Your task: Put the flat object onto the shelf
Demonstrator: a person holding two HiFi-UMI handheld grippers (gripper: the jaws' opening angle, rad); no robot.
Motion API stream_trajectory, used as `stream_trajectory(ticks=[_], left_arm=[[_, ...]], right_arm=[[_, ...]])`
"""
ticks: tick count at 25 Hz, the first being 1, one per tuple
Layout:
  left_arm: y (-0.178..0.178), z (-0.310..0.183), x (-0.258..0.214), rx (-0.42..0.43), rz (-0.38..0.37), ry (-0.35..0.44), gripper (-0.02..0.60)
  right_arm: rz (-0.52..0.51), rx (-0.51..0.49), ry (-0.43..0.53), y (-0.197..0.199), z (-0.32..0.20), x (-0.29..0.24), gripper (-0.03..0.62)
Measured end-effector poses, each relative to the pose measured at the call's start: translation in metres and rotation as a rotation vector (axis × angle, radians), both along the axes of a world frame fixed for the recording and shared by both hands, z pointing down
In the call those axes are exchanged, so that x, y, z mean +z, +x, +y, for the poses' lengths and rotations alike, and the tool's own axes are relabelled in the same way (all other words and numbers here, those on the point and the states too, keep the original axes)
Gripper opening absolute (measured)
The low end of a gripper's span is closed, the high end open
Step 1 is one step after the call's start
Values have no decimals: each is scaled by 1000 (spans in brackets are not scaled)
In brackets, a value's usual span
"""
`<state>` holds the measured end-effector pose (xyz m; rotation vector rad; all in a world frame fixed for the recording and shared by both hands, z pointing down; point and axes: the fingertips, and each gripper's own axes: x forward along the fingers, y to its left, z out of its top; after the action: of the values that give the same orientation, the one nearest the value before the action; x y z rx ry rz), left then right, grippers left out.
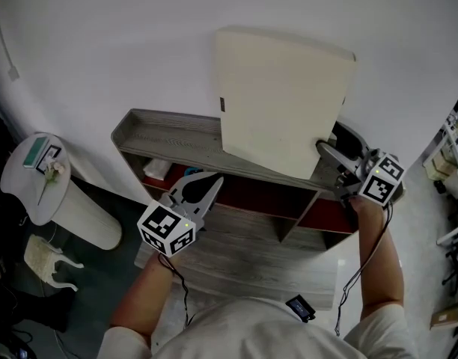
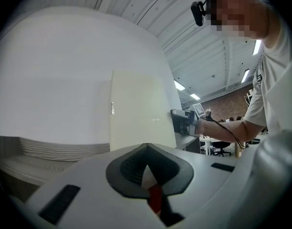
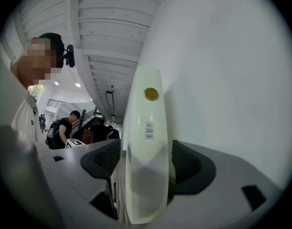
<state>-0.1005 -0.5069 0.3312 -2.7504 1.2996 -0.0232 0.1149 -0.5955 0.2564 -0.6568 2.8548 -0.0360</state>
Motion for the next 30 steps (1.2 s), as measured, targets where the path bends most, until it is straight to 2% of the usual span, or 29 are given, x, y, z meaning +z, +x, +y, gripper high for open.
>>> stream_trajectory(ticks=[4, 10, 15, 18, 22, 25, 30], left_arm=[[-9, 14, -3, 18, 11, 6, 15], [-17, 38, -6, 53, 22, 15, 15], [-26, 63, -4, 89, 31, 13, 15], [-34, 83, 1, 101, 41, 7, 15], [-44, 107, 9, 119, 52, -8, 15], [-51, 129, 19, 139, 45, -26, 15], [-66, 166, 37, 158, 57, -58, 15]], right_arm=[[29, 68, 9, 11, 20, 0, 318], [62, 147, 25, 5, 60, 7, 318], [54, 176, 27, -11, 107, 9, 316], [92, 184, 46, -29, 140, 20, 311], [128, 210, 67, -51, 177, 35, 221], [137, 210, 66, -68, 207, 48, 195], [136, 217, 56, -92, 254, 70, 88]])
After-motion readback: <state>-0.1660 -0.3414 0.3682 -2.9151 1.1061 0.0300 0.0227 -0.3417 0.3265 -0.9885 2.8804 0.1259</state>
